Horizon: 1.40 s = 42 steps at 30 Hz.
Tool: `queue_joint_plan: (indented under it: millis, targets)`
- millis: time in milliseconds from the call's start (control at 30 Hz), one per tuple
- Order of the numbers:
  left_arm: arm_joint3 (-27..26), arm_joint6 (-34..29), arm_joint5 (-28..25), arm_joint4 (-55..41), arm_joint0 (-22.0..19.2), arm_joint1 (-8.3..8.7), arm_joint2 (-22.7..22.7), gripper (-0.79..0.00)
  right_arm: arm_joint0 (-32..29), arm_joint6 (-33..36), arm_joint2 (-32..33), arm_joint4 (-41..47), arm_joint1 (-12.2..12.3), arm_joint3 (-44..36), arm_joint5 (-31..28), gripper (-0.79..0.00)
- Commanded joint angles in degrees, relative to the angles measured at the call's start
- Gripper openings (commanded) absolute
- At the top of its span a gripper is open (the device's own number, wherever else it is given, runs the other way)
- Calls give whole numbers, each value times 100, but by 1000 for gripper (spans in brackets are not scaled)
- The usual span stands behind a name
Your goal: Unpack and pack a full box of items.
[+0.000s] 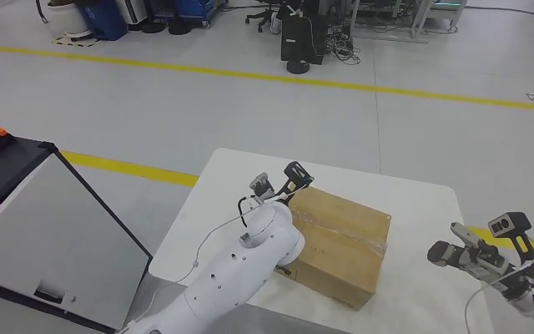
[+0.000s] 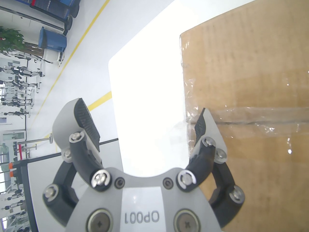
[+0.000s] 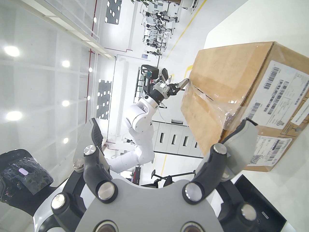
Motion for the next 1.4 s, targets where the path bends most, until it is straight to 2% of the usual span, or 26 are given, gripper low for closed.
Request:
queue_joint_plan:
  millis: [0, 233, 367, 500, 633, 700, 833, 967, 1067, 1200, 1367]
  targets:
    - [26, -10, -19, 69, 43, -6, -31, 0, 0, 0, 0, 0, 0, 0, 0, 0]
    - [-249, 83, -105, 307, 126, -47, -79, 0, 0, 0, 0, 0, 0, 0, 0, 0]
    - [-791, 311, -26, 251, 193, -81, -153, 0, 0, 0, 0, 0, 0, 0, 0, 0]
    - [-1330, 381, -195, -20, 373, -108, -180, 0, 0, 0, 0, 0, 0, 0, 0, 0]
    - [-1692, 442, -584, -985, 663, -135, -251, 0, 0, 0, 0, 0, 0, 0, 0, 0]
    - [-1828, 535, -842, -2110, 878, -161, -353, 0, 0, 0, 0, 0, 0, 0, 0, 0]
    - [-2093, 286, -1363, -3482, 1079, -134, -681, 0, 0, 0, 0, 0, 0, 0, 0, 0]
    - [-2495, 35, -1297, -4044, 1276, -80, -1020, 0, 0, 0, 0, 0, 0, 0, 0, 0]
    - [-2747, 524, -1358, -4759, 1495, -62, -1237, 0, 0, 0, 0, 0, 0, 0, 0, 0]
    - [-2584, 652, -1031, -5546, 1586, -46, -1540, 0, 0, 0, 0, 0, 0, 0, 0, 0]
    - [-2142, 414, -376, -5901, 1232, -68, -1533, 0, 0, 0, 0, 0, 0, 0, 0, 0]
